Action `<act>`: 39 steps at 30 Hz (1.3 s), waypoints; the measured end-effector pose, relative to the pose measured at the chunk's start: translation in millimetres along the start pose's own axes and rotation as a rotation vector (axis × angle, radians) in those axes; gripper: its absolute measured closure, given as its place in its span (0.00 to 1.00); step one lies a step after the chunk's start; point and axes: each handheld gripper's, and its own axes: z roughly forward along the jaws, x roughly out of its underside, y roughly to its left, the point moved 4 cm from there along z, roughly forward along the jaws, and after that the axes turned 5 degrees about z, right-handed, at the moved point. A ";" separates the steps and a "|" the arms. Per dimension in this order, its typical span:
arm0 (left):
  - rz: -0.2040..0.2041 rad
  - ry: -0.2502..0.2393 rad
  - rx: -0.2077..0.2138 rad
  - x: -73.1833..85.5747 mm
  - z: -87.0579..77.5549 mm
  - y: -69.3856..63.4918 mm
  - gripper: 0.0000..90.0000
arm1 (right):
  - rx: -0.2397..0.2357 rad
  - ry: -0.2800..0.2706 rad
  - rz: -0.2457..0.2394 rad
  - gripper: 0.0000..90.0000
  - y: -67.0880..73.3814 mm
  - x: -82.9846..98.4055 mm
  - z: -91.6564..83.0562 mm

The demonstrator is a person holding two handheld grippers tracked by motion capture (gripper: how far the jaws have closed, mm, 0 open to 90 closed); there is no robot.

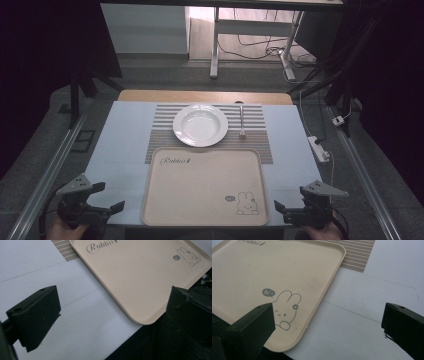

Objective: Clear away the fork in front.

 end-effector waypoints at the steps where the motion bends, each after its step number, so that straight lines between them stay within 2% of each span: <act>1: 0.000 0.002 0.003 0.0 0.1 0.1 0.00 | -0.001 0.000 0.000 0.00 0.0 0.0 0.0; 6: -0.005 0.007 0.023 0.4 0.5 0.2 0.00 | -0.008 0.002 0.003 0.00 0.2 -0.2 -0.1; 21: -0.010 0.019 0.010 0.4 1.4 0.7 0.00 | 0.000 0.018 -0.029 0.00 3.2 -0.3 1.7; 26: -0.013 0.021 0.012 0.4 1.7 0.9 0.00 | -0.011 0.037 -0.049 0.00 5.2 -0.5 3.4; 31: -0.021 0.019 0.016 0.6 1.4 1.5 0.00 | -0.022 0.022 -0.082 0.00 7.0 -3.8 5.6; 39: -0.010 0.025 0.011 0.6 1.9 0.7 0.00 | -0.010 0.022 -0.087 0.00 5.7 -9.4 9.4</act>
